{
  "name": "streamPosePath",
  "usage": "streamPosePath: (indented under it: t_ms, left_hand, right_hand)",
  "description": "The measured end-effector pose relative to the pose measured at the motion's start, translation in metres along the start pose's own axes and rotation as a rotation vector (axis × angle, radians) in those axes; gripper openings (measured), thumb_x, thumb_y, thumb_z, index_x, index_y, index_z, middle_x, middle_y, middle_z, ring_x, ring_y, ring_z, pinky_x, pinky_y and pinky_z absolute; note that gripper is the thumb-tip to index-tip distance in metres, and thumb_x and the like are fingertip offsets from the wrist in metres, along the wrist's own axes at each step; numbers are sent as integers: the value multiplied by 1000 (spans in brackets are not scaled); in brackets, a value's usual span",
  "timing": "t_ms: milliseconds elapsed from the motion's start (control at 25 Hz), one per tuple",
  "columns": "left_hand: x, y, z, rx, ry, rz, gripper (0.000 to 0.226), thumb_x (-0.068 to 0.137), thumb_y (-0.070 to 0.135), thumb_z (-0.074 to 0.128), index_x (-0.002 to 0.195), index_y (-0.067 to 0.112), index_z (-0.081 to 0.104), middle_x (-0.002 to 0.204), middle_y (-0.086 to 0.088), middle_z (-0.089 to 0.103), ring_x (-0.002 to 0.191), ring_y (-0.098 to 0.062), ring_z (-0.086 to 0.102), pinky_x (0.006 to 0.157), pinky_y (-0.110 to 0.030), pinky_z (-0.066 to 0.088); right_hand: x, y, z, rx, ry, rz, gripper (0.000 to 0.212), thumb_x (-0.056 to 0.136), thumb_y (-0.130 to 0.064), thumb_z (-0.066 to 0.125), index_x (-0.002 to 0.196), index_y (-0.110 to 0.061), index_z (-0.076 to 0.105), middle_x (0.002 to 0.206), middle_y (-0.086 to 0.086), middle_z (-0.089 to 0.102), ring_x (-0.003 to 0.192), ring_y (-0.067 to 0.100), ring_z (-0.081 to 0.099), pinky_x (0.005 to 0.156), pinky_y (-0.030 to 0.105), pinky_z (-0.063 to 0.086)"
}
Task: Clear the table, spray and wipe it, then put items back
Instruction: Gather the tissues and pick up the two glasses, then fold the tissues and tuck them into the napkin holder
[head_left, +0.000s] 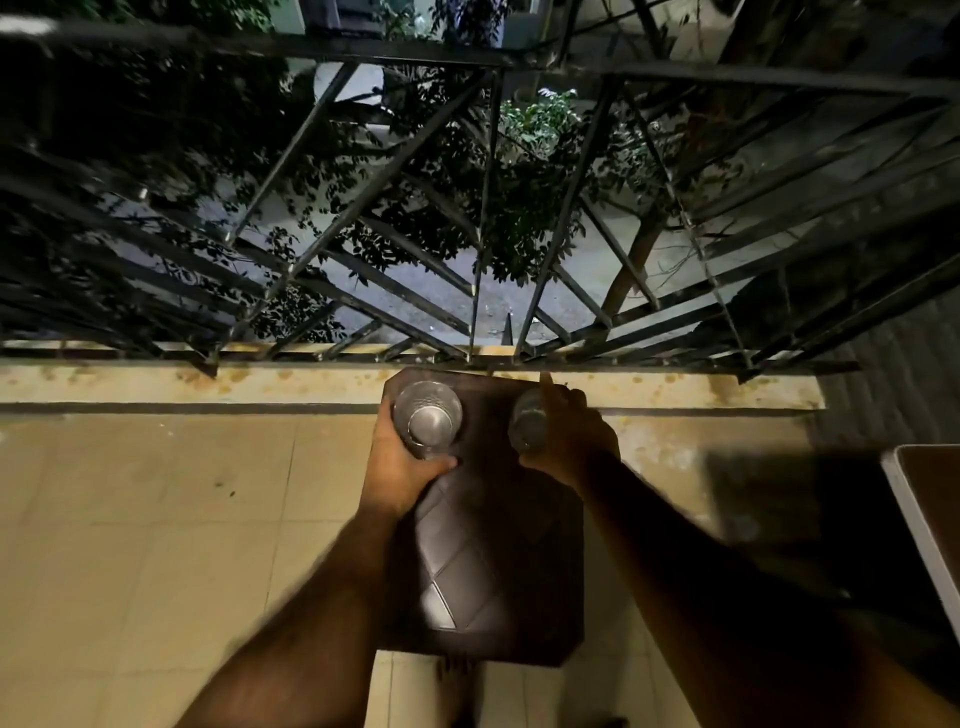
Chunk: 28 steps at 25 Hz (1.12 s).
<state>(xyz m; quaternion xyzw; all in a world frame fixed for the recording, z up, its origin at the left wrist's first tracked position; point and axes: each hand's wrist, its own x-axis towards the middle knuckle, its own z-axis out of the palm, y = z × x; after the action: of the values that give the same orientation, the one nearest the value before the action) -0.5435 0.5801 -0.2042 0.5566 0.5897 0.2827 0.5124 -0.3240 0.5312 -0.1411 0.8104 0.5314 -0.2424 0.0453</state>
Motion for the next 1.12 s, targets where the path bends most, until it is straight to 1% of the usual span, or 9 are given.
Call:
streamPosePath:
  t_ms: [80, 160, 240, 320, 400, 480, 800, 960, 1120]
  left_hand:
    - [-10, 9, -10, 65, -31, -6, 134, 38, 38, 98, 144, 31, 17, 138, 6, 47, 127, -4, 47, 113, -31, 34]
    - [-31, 36, -20, 191, -35, 21, 135, 39, 55, 93, 147, 27, 17, 144, 2, 43, 133, -11, 43, 114, -36, 33]
    - [-52, 80, -23, 321, -64, 109, 115, 55, 51, 89, 146, 17, 29, 145, -5, 44, 134, -19, 42, 114, -40, 33]
    - [-78, 140, -13, 460, -101, 243, 79, 75, 37, 79, 139, 9, 44, 139, -11, 50, 130, -26, 45, 113, -39, 33]
    - [-101, 195, 8, 548, -162, 371, 53, 84, 31, 70, 130, 10, 54, 130, -10, 57, 122, -27, 51, 105, -34, 36]
    - [-128, 241, 42, 539, -274, 496, 37, 86, 25, 65, 121, 12, 61, 122, -9, 62, 114, -28, 56, 99, -33, 40]
    - [-272, 338, 231, 569, -669, 890, 34, 88, 28, 62, 120, 16, 62, 119, -6, 63, 110, -24, 58, 97, -33, 44]
    - [-361, 337, 320, 588, -850, 1002, 34, 89, 33, 59, 120, 19, 63, 121, -2, 62, 111, -19, 58, 98, -34, 45]
    - [-451, 318, 385, 600, -1016, 1045, 29, 89, 29, 62, 116, 18, 65, 116, 0, 65, 109, -17, 60, 96, -29, 44]
  right_hand:
    - [-17, 3, -10, 40, 20, 35, 122, 62, -63, 75, 153, -25, 3, 155, 13, 23, 139, 39, 27, 109, 54, 32]
    - [-49, 8, -32, 41, 107, 23, 113, 65, -69, 67, 152, -20, 15, 154, 16, 28, 139, 40, 27, 108, 53, 31]
    - [-84, 17, -63, 49, 196, 21, 91, 73, -65, 60, 145, -15, 34, 145, 17, 41, 131, 38, 39, 100, 50, 40]
    - [-124, 35, -100, 75, 227, 61, 69, 82, -53, 58, 138, -15, 44, 143, 15, 45, 129, 35, 42, 99, 47, 41]
    - [-157, 62, -132, 102, 271, 97, 59, 83, -47, 62, 132, -16, 51, 138, 13, 50, 126, 32, 46, 99, 44, 43]
    - [-198, 100, -158, 119, 343, 138, 55, 83, -46, 62, 129, -16, 54, 132, 11, 53, 120, 30, 49, 95, 40, 44]
    - [-384, 279, -183, 254, 524, 571, 57, 83, -48, 59, 132, -20, 51, 136, 9, 50, 125, 30, 47, 101, 43, 42]
    - [-478, 363, -151, 352, 498, 778, 57, 83, -50, 62, 129, -17, 54, 129, 12, 56, 119, 32, 51, 97, 44, 45]
    - [-564, 418, -96, 441, 467, 952, 55, 80, -52, 64, 126, -23, 55, 128, 8, 57, 116, 30, 55, 94, 46, 48]
